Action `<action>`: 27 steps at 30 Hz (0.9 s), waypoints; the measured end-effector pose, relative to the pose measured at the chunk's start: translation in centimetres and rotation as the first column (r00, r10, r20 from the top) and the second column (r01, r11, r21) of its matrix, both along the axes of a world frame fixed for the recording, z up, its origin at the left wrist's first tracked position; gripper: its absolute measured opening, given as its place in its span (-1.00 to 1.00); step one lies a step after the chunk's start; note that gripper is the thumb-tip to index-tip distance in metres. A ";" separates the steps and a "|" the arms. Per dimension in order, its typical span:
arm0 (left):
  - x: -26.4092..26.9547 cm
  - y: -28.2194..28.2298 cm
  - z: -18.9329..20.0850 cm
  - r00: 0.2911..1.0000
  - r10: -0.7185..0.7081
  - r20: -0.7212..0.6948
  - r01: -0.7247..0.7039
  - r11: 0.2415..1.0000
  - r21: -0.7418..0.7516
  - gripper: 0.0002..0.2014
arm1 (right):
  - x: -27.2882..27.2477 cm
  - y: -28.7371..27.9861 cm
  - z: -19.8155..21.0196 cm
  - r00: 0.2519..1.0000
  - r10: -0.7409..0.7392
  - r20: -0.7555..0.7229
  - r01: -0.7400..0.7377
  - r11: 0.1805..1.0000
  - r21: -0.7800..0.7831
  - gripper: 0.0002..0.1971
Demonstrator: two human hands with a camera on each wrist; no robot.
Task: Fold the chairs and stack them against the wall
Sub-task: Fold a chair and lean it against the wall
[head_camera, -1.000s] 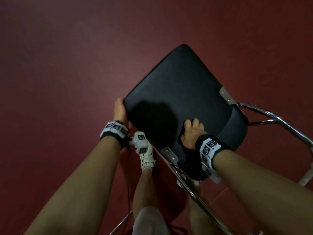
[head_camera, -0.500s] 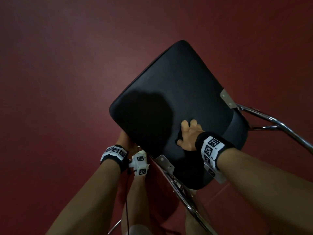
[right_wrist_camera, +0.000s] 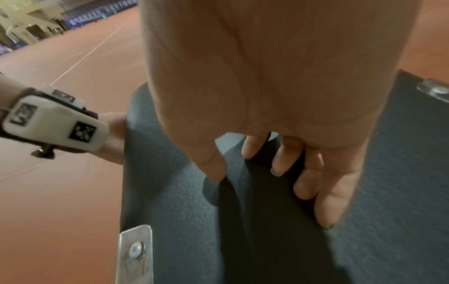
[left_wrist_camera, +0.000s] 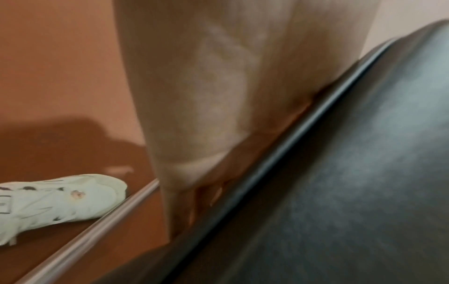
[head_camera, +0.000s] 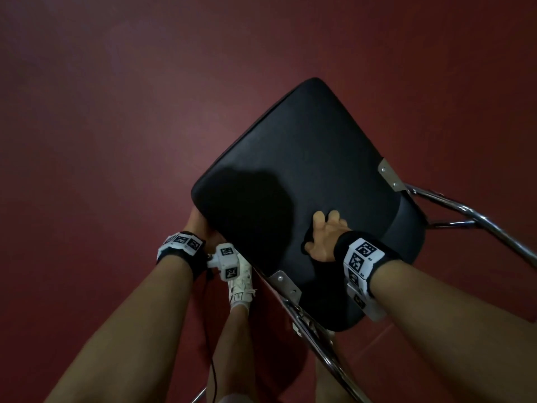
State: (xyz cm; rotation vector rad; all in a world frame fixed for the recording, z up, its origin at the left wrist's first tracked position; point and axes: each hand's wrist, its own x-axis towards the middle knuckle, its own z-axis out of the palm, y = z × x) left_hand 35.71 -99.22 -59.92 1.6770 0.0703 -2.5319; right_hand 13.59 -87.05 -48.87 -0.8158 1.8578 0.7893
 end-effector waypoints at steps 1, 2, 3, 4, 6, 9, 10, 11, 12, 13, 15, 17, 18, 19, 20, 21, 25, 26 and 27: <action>0.1 0.0 0.0 0.999 -0.015 -0.032 0.015 1.000 0.008 -0.58 | 0.0 -0.1 0.0 1.000 -0.001 -0.009 0.001 1.000 -0.001 -0.39; -0.1 0.0 0.5 0.997 -0.056 -0.046 0.056 0.998 -0.002 -0.64 | 0.1 -0.2 0.0 1.000 -0.003 -0.015 0.003 1.000 0.004 -0.39; 0.1 0.4 0.4 0.995 -0.061 -0.081 0.062 0.998 0.012 -0.66 | 0.3 -0.2 0.0 1.000 -0.001 -0.018 0.001 1.000 0.011 -0.39; 0.1 0.9 0.4 0.991 -0.024 -0.131 0.028 0.999 0.028 -0.61 | 0.4 -0.2 0.0 1.000 0.000 -0.013 0.000 1.000 0.015 -0.39; -0.2 1.6 0.4 0.991 0.056 -0.122 -0.053 0.998 0.024 -0.49 | 0.6 -0.1 0.1 1.000 -0.010 -0.001 0.010 1.000 -0.001 -0.38; -0.8 2.5 1.1 0.989 0.038 -0.146 -0.039 0.999 -0.004 -0.57 | 0.4 0.5 0.6 0.998 -0.019 0.052 0.018 1.000 0.017 -0.40; -0.9 2.8 1.5 0.988 0.051 -0.149 -0.050 0.999 0.010 -0.58 | 0.6 0.8 0.7 0.995 -0.008 0.096 0.004 0.999 0.038 -0.43; -0.9 3.1 1.8 0.989 0.074 -0.128 -0.070 0.997 0.031 -0.58 | 0.9 1.4 0.6 0.990 0.009 0.138 -0.017 0.998 0.057 -0.46; -1.0 3.3 2.2 0.992 0.083 -0.096 -0.081 0.996 0.021 -0.57 | 1.5 2.1 0.6 0.985 0.028 0.170 -0.041 0.997 0.071 -0.48; -1.0 3.5 2.9 0.994 0.073 -0.087 -0.071 0.997 0.027 -0.57 | 2.2 3.1 0.6 0.981 0.036 0.191 -0.053 0.995 0.082 -0.49; -1.1 4.2 3.8 0.998 0.033 -0.057 -0.032 0.999 0.007 -0.59 | 3.6 5.3 0.7 0.980 0.041 0.195 -0.059 0.995 0.086 -0.51; -1.0 4.9 4.3 0.999 -0.007 -0.034 0.008 0.999 0.035 -0.60 | 4.4 7.3 0.8 0.984 0.027 0.175 -0.040 0.996 0.074 -0.49; -1.1 5.2 4.7 0.999 -0.047 -0.008 0.047 0.998 0.035 -0.60 | 4.6 7.9 1.0 0.985 0.006 0.170 -0.020 0.997 0.076 -0.46; -0.8 5.4 4.7 0.994 -0.103 0.030 0.102 0.994 0.033 -0.61 | 4.4 8.5 1.3 0.986 -0.022 0.164 0.008 0.996 0.084 -0.44; -0.8 5.8 5.0 0.982 -0.177 0.068 0.176 0.984 0.018 -0.62 | 4.1 9.0 1.7 0.985 -0.051 0.163 0.036 0.995 0.095 -0.42; -0.8 6.4 5.5 0.964 -0.247 0.101 0.247 0.969 0.012 -0.64 | 3.7 9.5 2.0 0.983 -0.092 0.159 0.077 0.992 0.098 -0.42; -1.1 8.4 8.7 0.723 -0.580 0.376 0.661 0.739 -0.132 -0.72 | 1.3 12.7 3.5 0.973 -0.189 0.135 0.184 0.982 0.050 -0.51; -0.4 8.6 8.0 0.652 -0.650 0.390 0.740 0.659 -0.136 -0.75 | 0.8 13.6 3.7 0.963 -0.231 0.137 0.228 0.973 0.036 -0.53; -0.1 8.4 7.5 0.516 -0.754 0.407 0.848 0.517 -0.118 -0.82 | 0.0 14.8 3.7 0.947 -0.291 0.138 0.292 0.956 0.011 -0.55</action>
